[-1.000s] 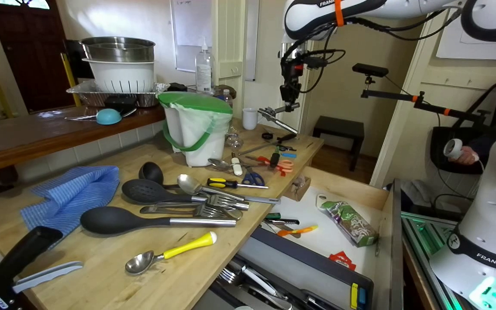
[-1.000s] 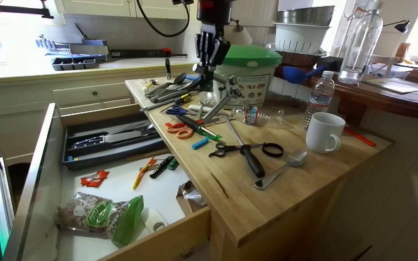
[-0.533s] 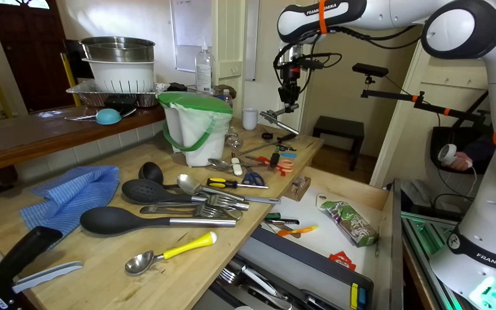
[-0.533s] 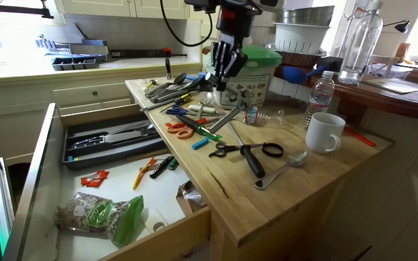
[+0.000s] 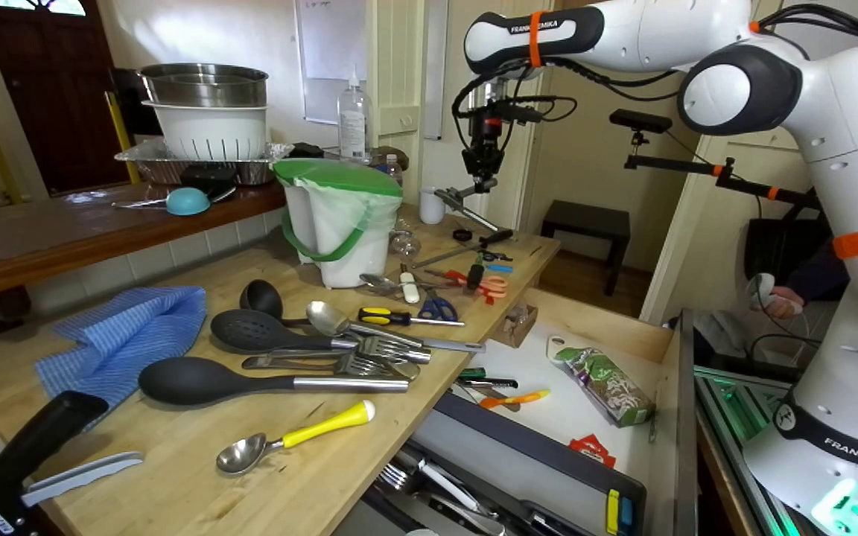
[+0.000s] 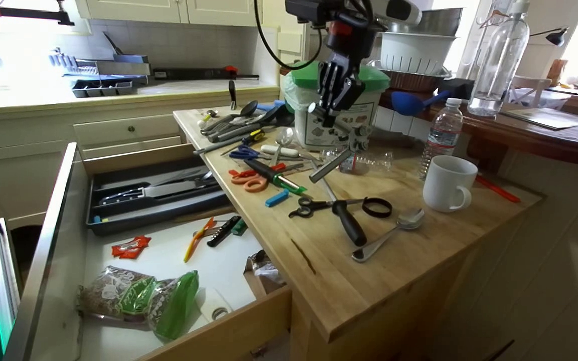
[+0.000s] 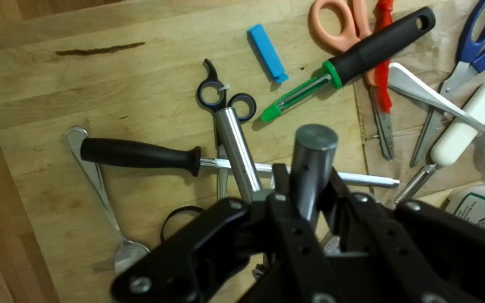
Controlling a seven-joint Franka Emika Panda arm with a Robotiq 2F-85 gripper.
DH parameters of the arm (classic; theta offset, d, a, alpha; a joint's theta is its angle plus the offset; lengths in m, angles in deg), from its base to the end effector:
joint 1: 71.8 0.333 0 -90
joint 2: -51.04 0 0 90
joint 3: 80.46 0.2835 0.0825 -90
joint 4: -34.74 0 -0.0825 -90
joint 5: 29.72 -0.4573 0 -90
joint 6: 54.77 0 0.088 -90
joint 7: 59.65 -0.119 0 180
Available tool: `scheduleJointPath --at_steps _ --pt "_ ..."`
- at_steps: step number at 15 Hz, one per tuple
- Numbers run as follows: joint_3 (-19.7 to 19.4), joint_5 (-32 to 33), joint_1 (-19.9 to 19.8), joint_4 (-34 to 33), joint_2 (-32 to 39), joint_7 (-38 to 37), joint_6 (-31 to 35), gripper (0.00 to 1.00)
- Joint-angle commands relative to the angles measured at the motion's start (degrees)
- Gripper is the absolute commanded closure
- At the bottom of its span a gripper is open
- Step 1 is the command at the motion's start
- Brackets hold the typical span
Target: Remove the grey bottle opener from the drawer and put it on the table
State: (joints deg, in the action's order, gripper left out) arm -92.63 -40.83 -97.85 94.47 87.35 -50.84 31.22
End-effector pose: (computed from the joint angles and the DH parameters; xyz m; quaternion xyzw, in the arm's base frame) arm 0.6387 -0.4189 0.4209 -0.9668 0.2395 0.0623 0.0630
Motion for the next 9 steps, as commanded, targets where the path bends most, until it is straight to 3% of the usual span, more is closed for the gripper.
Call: scheduleJointPath --at_steps 1,8,9 --pt "0.9 -2.1 -1.7 -13.4 8.7 -3.0 -6.3 0.94" --pt "2.5 -3.5 -3.1 -24.6 17.2 -5.9 -10.8 0.94" --pt "4.5 -2.5 -3.8 -23.9 17.1 -6.5 -10.5 0.94"
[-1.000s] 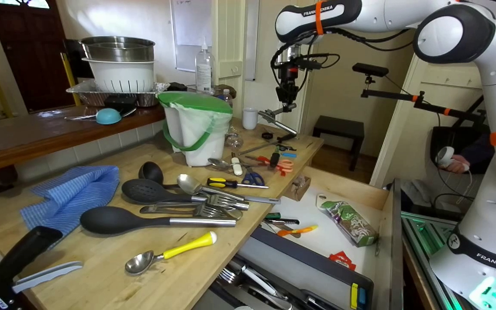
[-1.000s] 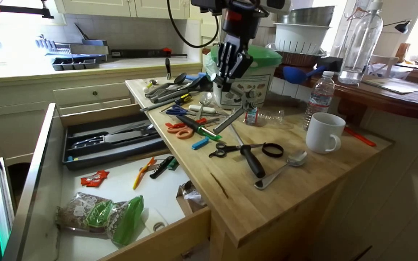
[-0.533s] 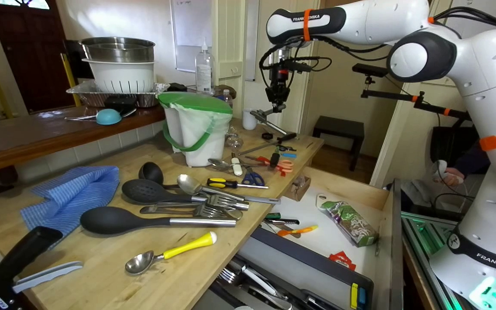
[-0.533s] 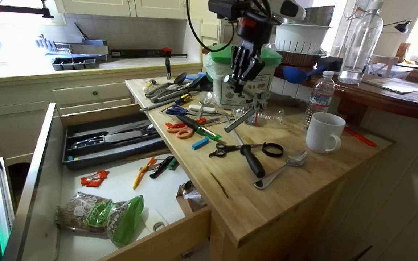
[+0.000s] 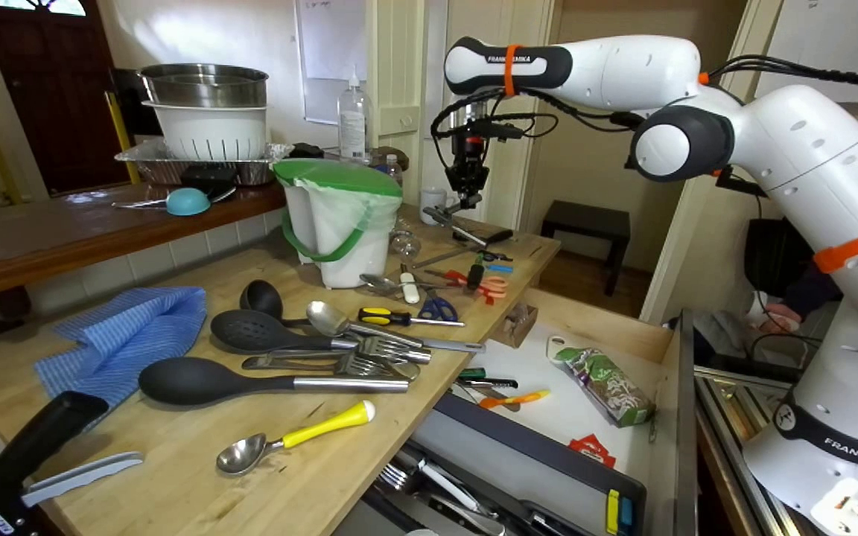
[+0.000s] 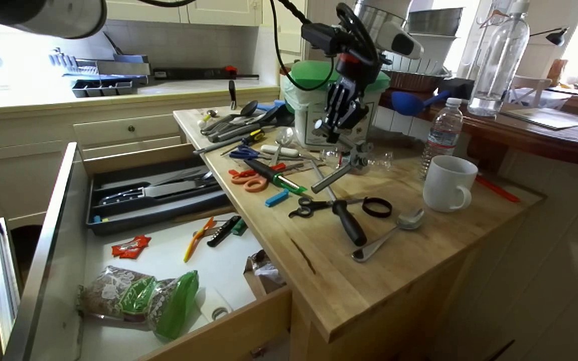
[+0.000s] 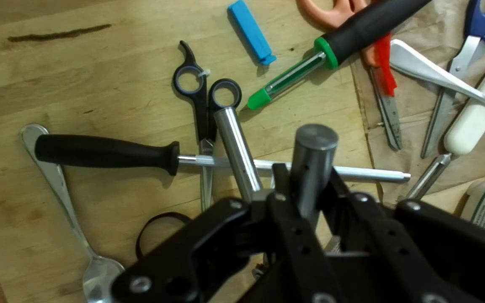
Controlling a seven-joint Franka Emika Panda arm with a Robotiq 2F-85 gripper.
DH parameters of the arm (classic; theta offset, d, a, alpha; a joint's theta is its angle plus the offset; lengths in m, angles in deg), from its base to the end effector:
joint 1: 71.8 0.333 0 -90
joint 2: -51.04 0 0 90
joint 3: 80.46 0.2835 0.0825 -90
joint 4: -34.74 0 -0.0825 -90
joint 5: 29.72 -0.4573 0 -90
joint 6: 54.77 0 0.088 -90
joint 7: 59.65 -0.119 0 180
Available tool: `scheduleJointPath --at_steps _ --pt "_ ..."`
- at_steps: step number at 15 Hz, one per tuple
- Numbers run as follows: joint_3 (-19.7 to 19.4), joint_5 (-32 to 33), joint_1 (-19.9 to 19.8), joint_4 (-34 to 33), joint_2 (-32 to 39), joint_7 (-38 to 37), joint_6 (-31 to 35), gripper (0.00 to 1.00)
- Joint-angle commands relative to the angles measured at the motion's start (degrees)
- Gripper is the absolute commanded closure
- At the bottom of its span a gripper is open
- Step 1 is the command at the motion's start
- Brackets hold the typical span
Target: Remove the grey bottle opener from the drawer and put it on the table
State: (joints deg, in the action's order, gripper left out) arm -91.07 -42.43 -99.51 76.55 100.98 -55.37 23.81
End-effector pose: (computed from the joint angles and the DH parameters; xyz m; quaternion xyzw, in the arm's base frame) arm 0.6702 -0.4160 0.3901 -0.9591 0.2576 0.0905 0.0746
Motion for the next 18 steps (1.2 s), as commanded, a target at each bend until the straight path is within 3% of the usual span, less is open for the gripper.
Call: scheduleJointPath --at_steps 1,13,14,15,16,18 --pt "3.4 -0.8 -2.2 -6.9 4.2 -2.3 -3.5 0.94" --pt "6.6 0.1 -3.9 -15.4 12.2 -4.4 -4.0 0.94" --pt "6.8 0.3 -4.1 -16.1 12.7 -4.2 -4.3 0.78" --pt "7.0 0.4 -4.1 -16.9 13.2 -4.0 -4.6 0.53" --pt "7.2 0.5 -4.2 -17.7 13.6 -4.0 -4.8 0.52" --pt "7.7 0.5 -4.3 -18.8 14.3 -4.0 -4.9 0.39"
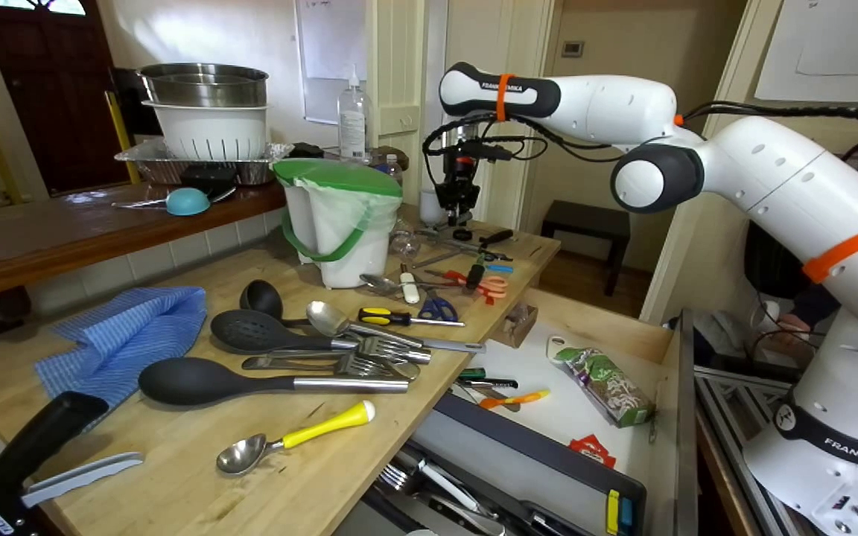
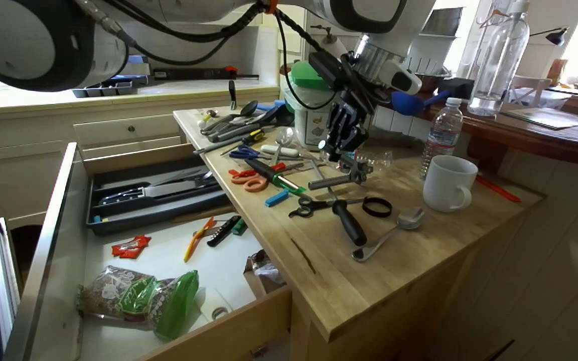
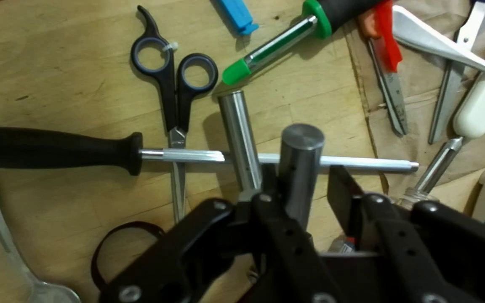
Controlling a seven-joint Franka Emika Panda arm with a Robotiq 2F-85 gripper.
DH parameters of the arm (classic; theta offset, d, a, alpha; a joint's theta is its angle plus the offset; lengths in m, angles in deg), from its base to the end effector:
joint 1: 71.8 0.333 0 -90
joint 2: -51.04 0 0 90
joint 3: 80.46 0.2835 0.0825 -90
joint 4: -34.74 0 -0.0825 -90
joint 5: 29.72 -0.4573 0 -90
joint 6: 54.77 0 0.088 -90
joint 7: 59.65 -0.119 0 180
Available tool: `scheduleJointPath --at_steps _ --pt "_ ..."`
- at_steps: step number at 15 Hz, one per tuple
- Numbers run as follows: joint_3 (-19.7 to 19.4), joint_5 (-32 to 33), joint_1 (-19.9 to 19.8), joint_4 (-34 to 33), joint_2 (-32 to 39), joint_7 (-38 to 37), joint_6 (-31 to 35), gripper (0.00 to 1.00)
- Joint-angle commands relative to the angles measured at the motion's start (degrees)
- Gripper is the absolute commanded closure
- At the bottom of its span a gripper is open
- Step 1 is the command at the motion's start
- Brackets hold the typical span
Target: Remove the grey bottle opener from the drawer and put it on the table
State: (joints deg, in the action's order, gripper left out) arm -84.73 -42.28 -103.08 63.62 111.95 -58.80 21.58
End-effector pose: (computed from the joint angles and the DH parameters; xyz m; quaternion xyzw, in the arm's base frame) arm 0.6874 -0.4157 0.3490 -0.9533 0.2681 0.0885 0.1072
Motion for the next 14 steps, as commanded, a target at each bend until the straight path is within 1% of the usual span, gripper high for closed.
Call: scheduleJointPath --at_steps 1,3,4,5,6,7,9,10,11,12,14 --pt "1.5 0.4 -0.8 -6.4 3.5 -0.4 -2.7 0.30" --pt "1.8 0.7 -0.9 -7.5 3.5 -0.2 -2.9 0.16" --pt "1.9 0.9 -0.8 -6.1 2.1 0.0 -2.3 0.08" --pt "1.6 1.4 -0.5 -2.2 -1.0 0.2 -0.7 0.02" --pt "1.7 1.4 -0.6 -2.6 -1.7 0.3 -0.8 0.00" --pt "1.0 2.6 0.0 -3.0 -3.1 0.5 -1.3 0.00" --pt "-1.4 6.5 1.5 -3.5 -6.1 -0.5 -2.0 0.00" --pt "-2.9 9.4 2.5 -3.2 -8.0 -0.6 -3.6 0.00" --pt "-4.0 11.5 3.2 -3.3 -9.5 -0.9 -3.3 0.00" --pt "-1.4 8.5 1.5 -2.4 -7.4 -0.1 -0.5 0.00" --pt "-1.5 9.0 1.9 -2.0 -9.4 -0.1 -0.6 0.01"
